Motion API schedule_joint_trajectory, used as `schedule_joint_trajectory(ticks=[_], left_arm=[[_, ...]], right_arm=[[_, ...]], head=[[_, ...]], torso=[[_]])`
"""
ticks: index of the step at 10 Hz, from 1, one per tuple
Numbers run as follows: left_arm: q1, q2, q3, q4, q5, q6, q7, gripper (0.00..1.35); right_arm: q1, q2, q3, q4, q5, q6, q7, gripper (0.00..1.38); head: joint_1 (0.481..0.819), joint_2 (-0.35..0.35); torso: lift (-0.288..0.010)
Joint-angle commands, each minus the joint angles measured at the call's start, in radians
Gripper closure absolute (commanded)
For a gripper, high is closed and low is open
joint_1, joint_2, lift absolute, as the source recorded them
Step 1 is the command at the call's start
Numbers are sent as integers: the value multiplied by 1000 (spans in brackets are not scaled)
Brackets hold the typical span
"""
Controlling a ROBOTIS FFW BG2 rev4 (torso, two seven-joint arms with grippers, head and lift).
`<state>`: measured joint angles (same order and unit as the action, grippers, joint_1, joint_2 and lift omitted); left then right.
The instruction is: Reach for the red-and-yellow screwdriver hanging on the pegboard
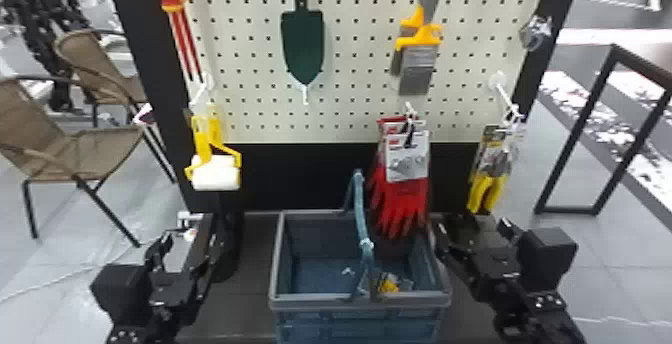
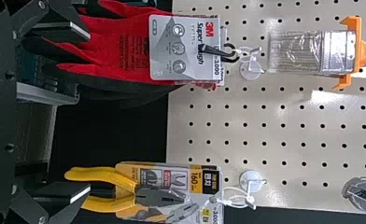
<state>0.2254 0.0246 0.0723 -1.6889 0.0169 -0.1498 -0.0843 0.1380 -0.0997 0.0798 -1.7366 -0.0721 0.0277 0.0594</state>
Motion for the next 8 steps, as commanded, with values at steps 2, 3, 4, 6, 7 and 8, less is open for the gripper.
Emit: schedule_joint_trajectory(ticks=[2, 3, 4, 6, 7, 8], left_arm=[[0, 0, 0, 0, 0, 0, 0, 506], [-1, 0, 0, 0, 0, 0, 0, 506], [-1, 0, 0, 0, 0, 0, 0, 506], [-3, 0, 0, 0, 0, -8, 0, 506], [-3, 0, 0, -5, 9, -10, 0, 506], [-5, -2, 11, -21, 31, -17, 0, 506]], right_arm=[[0, 0, 0, 0, 0, -2, 0, 163], [0, 0, 0, 0, 0, -2, 0, 163], [0, 0, 0, 0, 0, -2, 0, 163], [0, 0, 0, 0, 0, -2, 0, 163], [0, 0, 0, -1, 0, -3, 0, 163], [2, 0, 0, 0, 0, -3, 0, 163]], head=[[549, 0], [549, 0], [549, 0], [549, 0], [549, 0], [549, 0]], torso=[[-100], [-100], [-100], [-100], [-100], [-100]])
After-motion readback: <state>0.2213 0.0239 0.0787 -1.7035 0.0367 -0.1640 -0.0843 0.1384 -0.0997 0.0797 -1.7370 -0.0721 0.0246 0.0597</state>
